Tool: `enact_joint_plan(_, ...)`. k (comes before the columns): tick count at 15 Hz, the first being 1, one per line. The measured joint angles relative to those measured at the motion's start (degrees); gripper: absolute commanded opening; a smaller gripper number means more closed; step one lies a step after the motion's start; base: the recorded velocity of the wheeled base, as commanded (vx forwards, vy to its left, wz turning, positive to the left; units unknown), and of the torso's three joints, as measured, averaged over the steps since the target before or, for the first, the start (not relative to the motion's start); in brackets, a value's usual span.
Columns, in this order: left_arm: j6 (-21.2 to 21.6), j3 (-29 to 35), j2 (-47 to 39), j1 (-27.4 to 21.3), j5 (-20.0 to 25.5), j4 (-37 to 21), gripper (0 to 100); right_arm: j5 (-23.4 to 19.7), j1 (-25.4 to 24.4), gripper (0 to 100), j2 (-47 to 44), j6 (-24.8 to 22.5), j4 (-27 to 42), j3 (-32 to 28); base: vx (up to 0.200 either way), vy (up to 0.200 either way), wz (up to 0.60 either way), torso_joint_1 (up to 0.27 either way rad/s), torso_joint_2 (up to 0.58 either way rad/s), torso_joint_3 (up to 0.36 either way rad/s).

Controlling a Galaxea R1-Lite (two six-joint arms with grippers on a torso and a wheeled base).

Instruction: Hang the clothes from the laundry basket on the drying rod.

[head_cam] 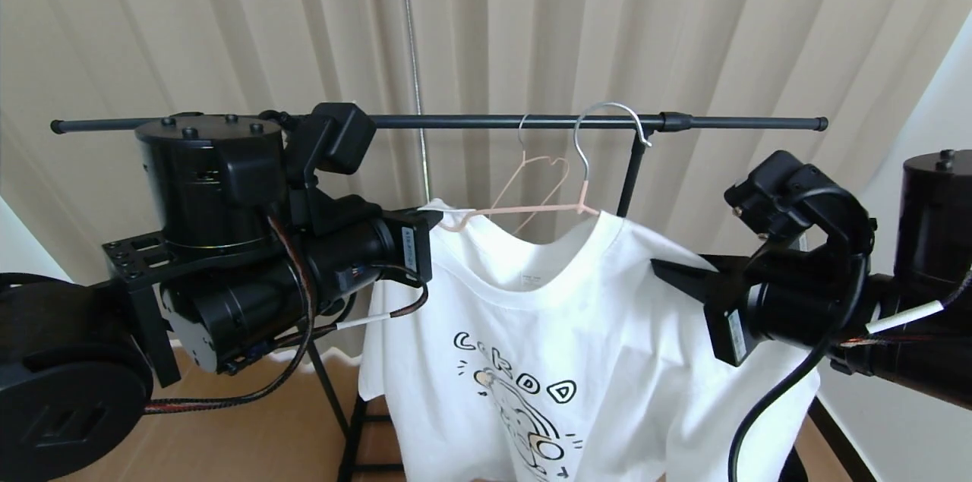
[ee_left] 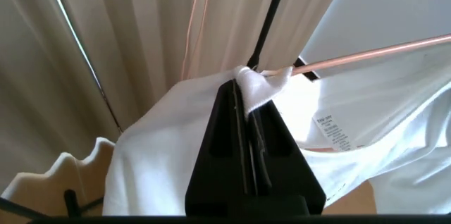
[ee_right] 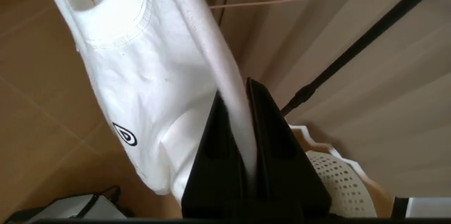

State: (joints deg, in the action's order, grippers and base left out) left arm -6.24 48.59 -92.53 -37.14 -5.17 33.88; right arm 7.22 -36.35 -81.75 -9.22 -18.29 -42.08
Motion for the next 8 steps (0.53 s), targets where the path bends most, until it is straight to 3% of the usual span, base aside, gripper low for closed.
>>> enact_joint_plan(2,0.0,0.4,-0.4,-0.9,-0.7,0.0,0,0.8,-0.5,0,-1.6,0.1,-1.0,0.6,0.0,0.0,0.0,0.0,0.0,0.0)
enact_joint_plan(8,0.0,0.9,-0.7,-2.0,-3.4,-0.2,0,11.0,-2.4,0,-8.2,0.0,-7.9,1.5,0.0,0.0,0.0,0.0,0.0,0.0)
